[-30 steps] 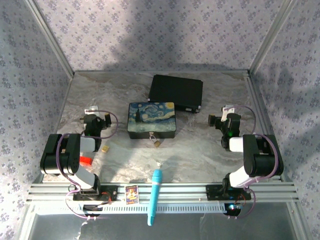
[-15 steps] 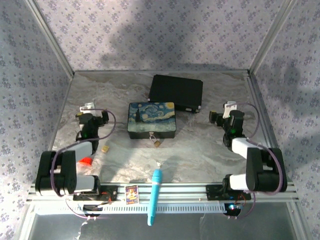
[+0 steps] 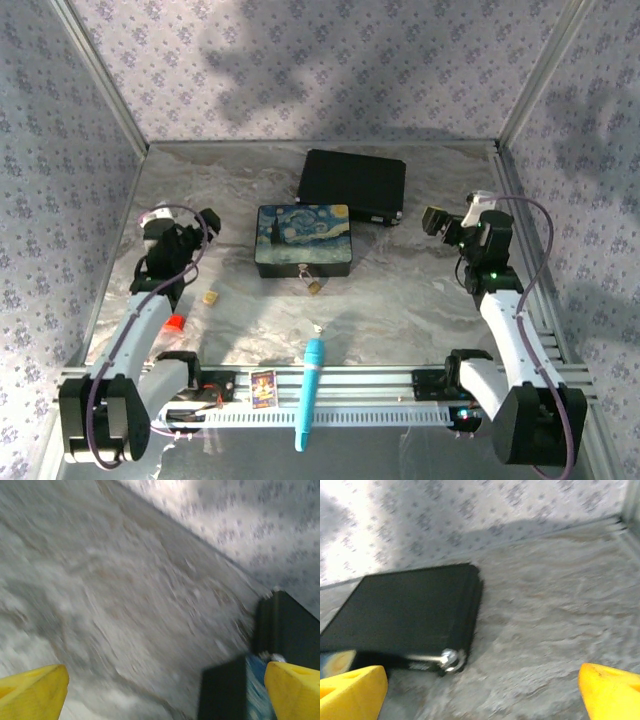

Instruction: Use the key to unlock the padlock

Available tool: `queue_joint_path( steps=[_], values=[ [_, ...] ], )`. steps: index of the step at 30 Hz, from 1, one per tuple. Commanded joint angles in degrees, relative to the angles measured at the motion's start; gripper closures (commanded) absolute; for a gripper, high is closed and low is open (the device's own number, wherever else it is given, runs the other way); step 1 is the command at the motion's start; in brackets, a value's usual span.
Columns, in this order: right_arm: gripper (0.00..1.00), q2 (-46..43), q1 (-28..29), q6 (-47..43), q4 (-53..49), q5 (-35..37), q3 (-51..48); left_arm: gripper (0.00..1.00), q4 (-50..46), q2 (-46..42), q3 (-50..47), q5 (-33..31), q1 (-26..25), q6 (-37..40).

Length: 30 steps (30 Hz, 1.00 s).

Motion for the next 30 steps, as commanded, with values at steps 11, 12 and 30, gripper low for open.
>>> queue_joint_path(
  steps=[11, 12, 30],
  values=[
    [0.13, 3.2, 25.7, 6.8, -20.1, -4.3, 1.2, 0.01, -21.2, -1.2, 2.6, 12.7, -17.1, -12.7],
    [0.16, 4.1, 28.3, 6.9, -20.1, -3.0, 1.1, 0.02, -21.6, -1.0, 2.6, 12.1, -18.5, -13.4],
    [0.44, 23.4, 58.3, 2.1, -16.3, -1.3, 5.1, 0.07, -18.0, 5.3, 1.3, 1.0, -35.3, -24.7]
  ],
)
